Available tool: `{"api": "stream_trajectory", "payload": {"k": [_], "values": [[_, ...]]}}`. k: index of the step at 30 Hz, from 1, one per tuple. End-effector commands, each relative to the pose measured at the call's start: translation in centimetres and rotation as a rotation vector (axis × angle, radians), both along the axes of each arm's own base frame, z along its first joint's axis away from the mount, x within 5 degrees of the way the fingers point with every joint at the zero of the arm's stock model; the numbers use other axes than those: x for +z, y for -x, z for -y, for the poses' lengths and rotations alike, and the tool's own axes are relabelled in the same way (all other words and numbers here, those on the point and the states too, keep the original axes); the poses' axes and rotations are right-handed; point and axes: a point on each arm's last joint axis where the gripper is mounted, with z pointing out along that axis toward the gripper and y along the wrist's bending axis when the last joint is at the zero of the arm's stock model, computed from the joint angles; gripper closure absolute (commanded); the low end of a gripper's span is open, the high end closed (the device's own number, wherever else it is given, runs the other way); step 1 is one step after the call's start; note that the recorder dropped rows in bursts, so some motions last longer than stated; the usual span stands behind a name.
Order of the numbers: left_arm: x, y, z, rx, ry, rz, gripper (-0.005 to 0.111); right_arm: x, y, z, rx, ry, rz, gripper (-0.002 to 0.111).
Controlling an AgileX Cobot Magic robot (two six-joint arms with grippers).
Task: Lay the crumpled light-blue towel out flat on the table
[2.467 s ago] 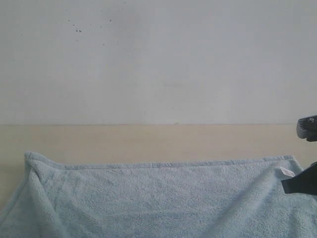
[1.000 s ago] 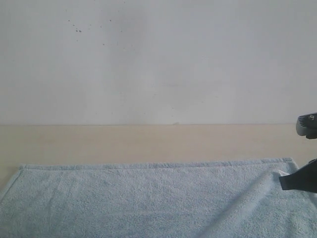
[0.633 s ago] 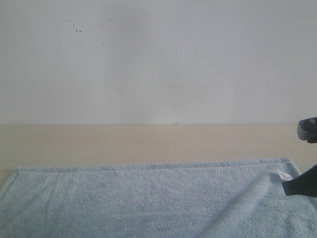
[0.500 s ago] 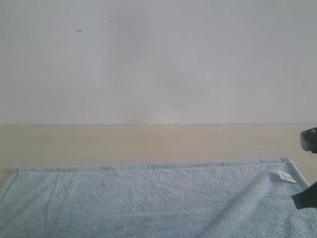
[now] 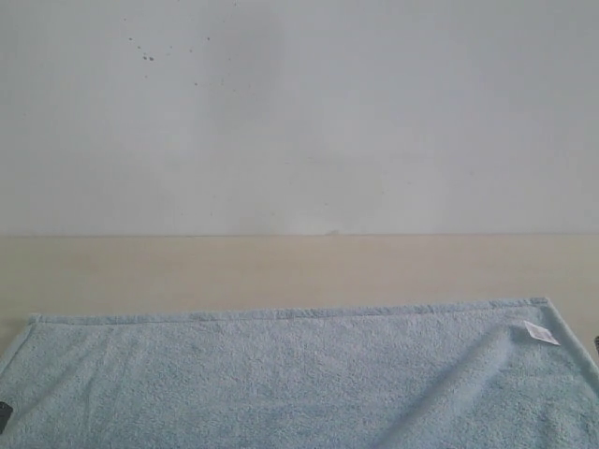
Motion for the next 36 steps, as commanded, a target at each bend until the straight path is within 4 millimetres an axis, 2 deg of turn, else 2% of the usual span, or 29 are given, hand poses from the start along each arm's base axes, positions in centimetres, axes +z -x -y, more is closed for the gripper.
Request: {"api": "stream_trajectory", "payload": {"k": [1,5,9,12,28,36], "values": [[0.1,-0.2,0.2,0.017,0.026,0.017,0.102,-0.1,0.2,0.1,0.015,0.018,0.002,0.108],[0.1,-0.2,0.2,0.021,0.032,0.018,0.102,-1.0,0.8,0.0,0.045,0.007,0.017,0.108],[0.1,-0.2,0.2,0.021,0.032,0.018,0.102,-1.1,0.7,0.0,0.033,-0.012,0.043,0.108],[0.1,-0.2,0.2,0.023,0.036,0.022,0.102,-1.7,0.6,0.1,0.060,0.025,0.011,0.108],[0.1,-0.3,0.3,0.020,0.039,0.031,0.102,-5.7,-0.2,-0.3,0.035,-0.003,-0.132,0.108],[0.1,-0.3,0.3,0.019,0.041,0.037,0.102,-5.7,0.3,0.6,-0.021,0.090,-0.210,0.108]]}}
